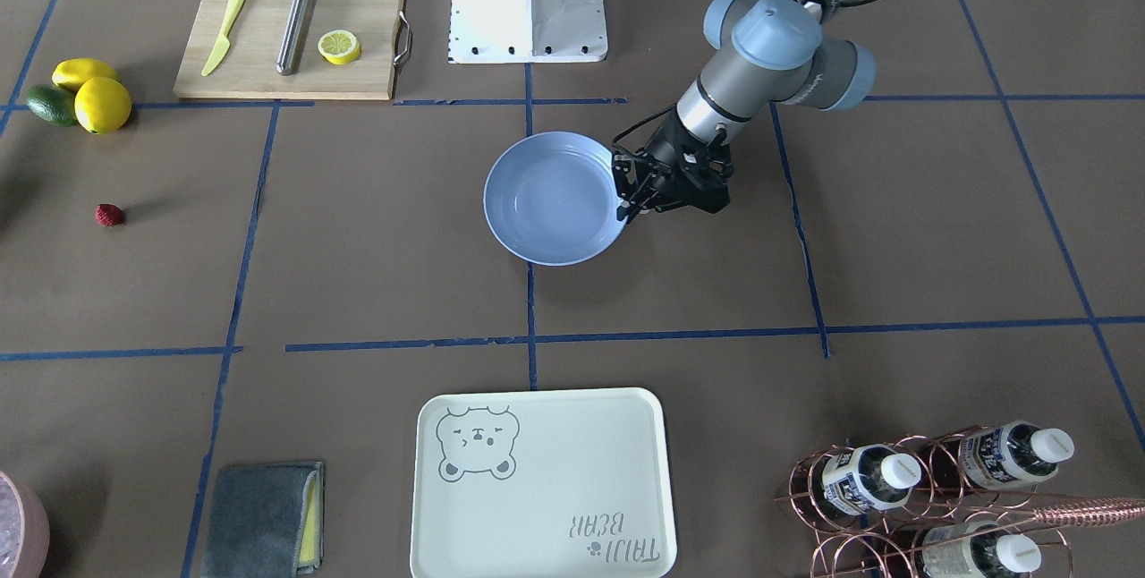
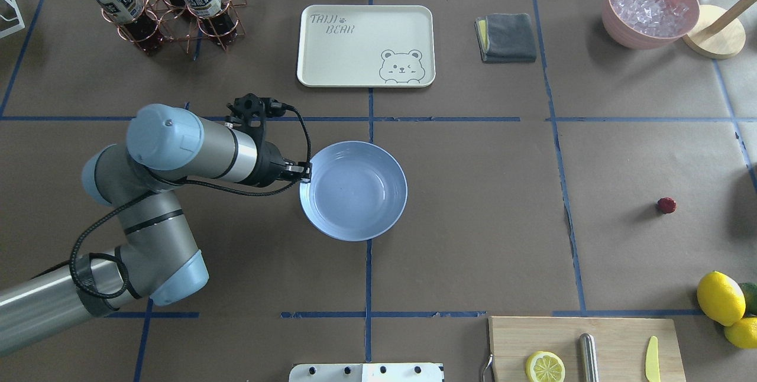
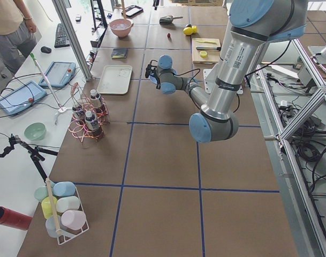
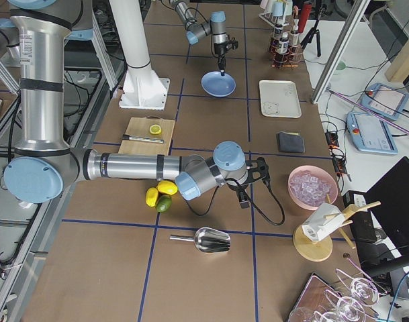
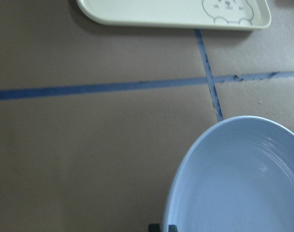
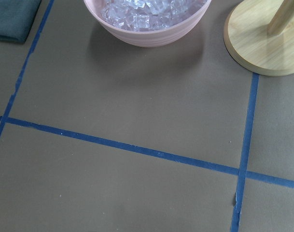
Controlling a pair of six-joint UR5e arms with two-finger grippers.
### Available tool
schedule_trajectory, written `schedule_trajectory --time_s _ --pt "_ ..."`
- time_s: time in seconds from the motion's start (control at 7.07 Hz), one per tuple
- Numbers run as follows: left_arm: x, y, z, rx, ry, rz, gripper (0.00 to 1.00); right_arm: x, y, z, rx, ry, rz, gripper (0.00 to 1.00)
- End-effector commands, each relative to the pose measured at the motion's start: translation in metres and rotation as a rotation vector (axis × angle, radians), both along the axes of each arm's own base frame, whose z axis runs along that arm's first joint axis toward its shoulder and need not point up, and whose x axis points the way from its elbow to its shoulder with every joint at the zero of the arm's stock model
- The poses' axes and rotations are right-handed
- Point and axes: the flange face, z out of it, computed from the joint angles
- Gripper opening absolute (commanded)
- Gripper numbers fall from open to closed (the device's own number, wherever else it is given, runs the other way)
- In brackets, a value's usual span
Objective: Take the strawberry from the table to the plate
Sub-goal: 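Release the plate and draw the left gripper back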
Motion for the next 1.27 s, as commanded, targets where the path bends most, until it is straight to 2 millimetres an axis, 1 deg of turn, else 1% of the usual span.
schedule_trajectory --time_s 0.0,0.14,0.28,0.57,0.71,0.85,0.99,1.13 --pt "0.028 0.008 0.005 -0.010 -0.019 0.004 0.00 0.001 0.001 0.001 -0.002 0.001 0.001 1.00" --pt "0.028 0.008 0.005 -0.011 -0.021 0.004 0.00 0.000 0.000 0.000 0.000 0.001 0.000 1.00" --pt "0.031 0.011 0.001 -0.008 -0.016 0.010 0.11 0.001 0.001 0.002 -0.003 0.001 0.001 1.00" --pt "0.031 0.012 0.001 0.003 -0.018 0.016 1.00 0.000 -0.003 0.004 -0.005 0.006 0.001 1.00" --pt "0.015 0.004 -0.004 0.010 -0.012 0.002 1.00 0.000 -0.005 0.001 0.001 0.004 0.001 1.00" --pt "-0.033 -0.021 0.007 0.095 -0.061 0.023 1.00 -0.001 -0.005 -0.004 0.013 0.001 -0.001 1.00" --pt "-0.101 -0.057 0.027 0.158 -0.138 0.054 1.00 -0.026 -0.021 -0.030 0.075 -0.004 -0.052 1.00" --pt "-0.172 -0.082 0.066 0.253 -0.227 0.077 1.00 -0.054 -0.040 -0.056 0.118 -0.020 -0.092 1.00"
